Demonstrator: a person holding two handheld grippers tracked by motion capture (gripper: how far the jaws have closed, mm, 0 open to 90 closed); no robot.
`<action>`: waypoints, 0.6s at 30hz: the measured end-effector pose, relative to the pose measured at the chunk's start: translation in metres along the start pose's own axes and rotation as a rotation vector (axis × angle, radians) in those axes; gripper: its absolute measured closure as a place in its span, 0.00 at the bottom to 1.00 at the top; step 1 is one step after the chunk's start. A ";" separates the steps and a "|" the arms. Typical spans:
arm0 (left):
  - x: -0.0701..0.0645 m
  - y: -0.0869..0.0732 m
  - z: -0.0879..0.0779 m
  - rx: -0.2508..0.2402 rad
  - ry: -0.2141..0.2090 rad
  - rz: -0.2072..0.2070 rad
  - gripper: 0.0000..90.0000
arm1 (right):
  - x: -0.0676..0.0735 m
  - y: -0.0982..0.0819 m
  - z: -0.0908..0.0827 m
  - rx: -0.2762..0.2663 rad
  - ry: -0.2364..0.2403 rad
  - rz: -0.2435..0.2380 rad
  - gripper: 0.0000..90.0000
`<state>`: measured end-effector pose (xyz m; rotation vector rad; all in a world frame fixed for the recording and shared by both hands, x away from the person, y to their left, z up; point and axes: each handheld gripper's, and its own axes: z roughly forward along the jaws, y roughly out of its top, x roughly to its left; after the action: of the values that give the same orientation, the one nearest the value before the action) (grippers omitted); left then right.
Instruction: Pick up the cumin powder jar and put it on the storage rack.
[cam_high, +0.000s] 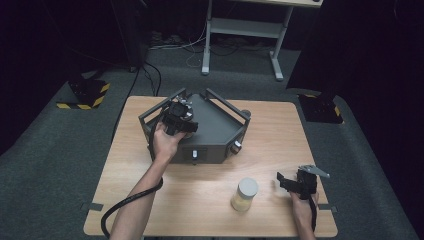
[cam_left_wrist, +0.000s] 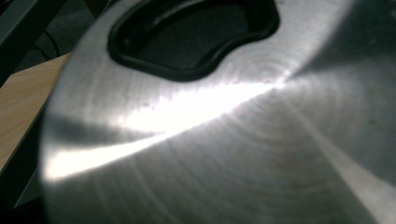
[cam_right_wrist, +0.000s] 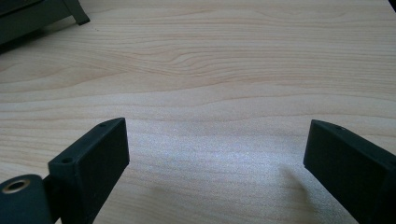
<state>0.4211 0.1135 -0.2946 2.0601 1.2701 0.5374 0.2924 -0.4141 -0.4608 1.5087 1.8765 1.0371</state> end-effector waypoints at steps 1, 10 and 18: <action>0.000 0.000 0.001 0.001 0.000 -0.001 0.35 | 0.000 0.000 0.000 0.000 0.000 0.000 0.07; 0.002 -0.004 0.002 -0.010 -0.002 0.010 0.35 | 0.001 0.000 0.000 0.000 -0.002 -0.003 0.07; 0.003 -0.004 0.002 -0.008 -0.008 0.008 0.35 | 0.001 0.000 0.000 0.001 -0.006 -0.005 0.07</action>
<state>0.4211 0.1171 -0.2991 2.0594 1.2533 0.5369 0.2921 -0.4128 -0.4607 1.5056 1.8753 1.0289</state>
